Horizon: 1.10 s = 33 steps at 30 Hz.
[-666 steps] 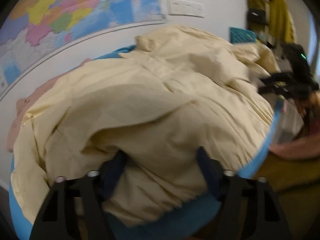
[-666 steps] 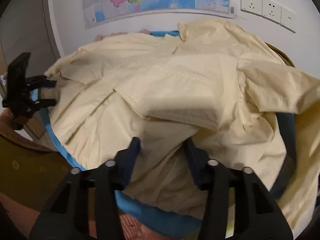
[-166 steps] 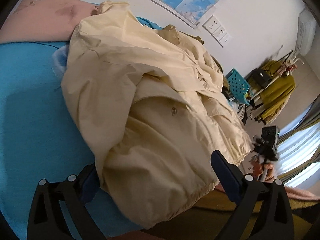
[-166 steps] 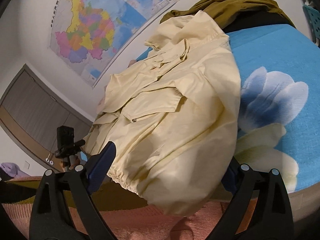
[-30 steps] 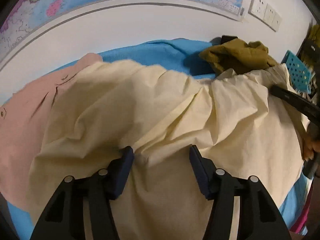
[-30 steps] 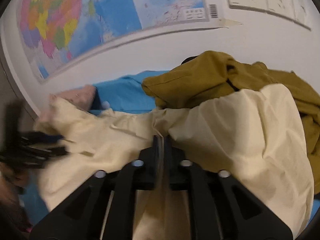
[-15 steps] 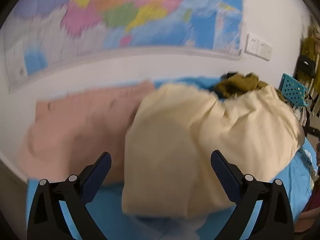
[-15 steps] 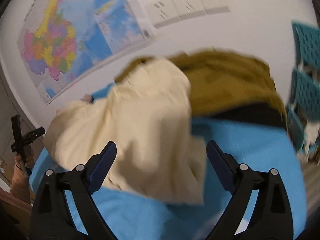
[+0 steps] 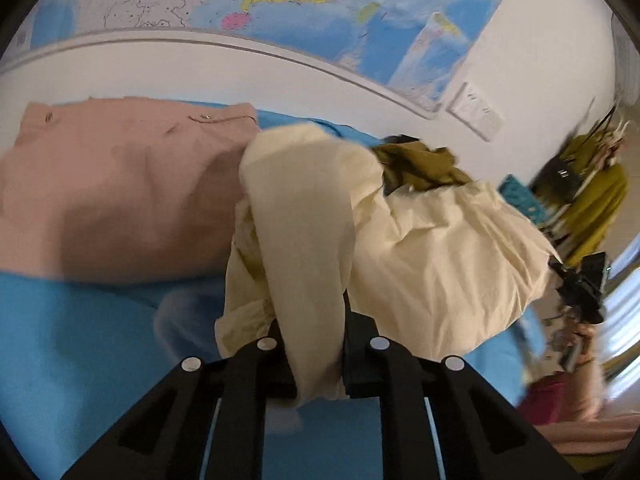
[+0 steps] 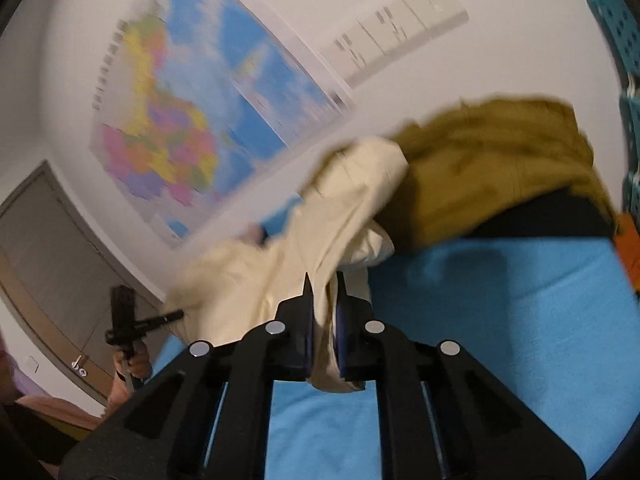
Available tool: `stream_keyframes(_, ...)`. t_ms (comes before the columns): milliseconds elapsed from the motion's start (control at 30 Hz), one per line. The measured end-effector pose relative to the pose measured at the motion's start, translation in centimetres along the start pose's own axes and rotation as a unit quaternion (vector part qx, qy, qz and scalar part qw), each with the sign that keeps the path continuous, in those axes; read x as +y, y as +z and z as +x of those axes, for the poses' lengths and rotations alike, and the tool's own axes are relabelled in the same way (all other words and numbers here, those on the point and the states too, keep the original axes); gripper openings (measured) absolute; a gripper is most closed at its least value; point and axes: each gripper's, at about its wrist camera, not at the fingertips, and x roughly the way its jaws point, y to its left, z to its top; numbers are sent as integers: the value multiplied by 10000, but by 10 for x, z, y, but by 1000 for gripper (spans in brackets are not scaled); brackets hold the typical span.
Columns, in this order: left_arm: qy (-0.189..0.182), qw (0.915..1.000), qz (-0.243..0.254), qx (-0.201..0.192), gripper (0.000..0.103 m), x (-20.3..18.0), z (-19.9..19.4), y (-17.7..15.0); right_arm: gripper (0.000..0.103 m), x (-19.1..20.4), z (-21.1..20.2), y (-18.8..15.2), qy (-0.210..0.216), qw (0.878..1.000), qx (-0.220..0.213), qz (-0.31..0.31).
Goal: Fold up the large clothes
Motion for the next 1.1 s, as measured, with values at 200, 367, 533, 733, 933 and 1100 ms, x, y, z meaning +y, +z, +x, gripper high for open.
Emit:
stream_keyframes(200, -405, 9943, -826, 546, 14, 30, 25, -54, 9, -65, -17, -27, -974, 9923, 288, 710)
stream_keyframes(367, 100, 9953, -832, 493, 48, 30, 27, -52, 34, -82, -4, -43, -1802, 9789, 571, 781)
stream_keyframes(533, 902, 9955, -277, 54, 68, 1, 0, -28, 57, -27, -17, -15, -2318, 9724, -87, -266)
stream_keyframes(733, 1213, 9856, 1174, -106, 73, -70, 22, -9, 64, 31, 61, -16, -1350, 9828, 587, -1115)
stream_keyframes(933, 1555, 9733, 1616, 489, 51, -85, 92, 4, 51, 43, 156, -36, -1399, 9666, 1409, -1620)
stream_keyframes(1100, 1785, 9706, 1464, 682, 33, -75, 127, 14, 1, 32, 187, -36, -1555, 9603, 1669, -1607)
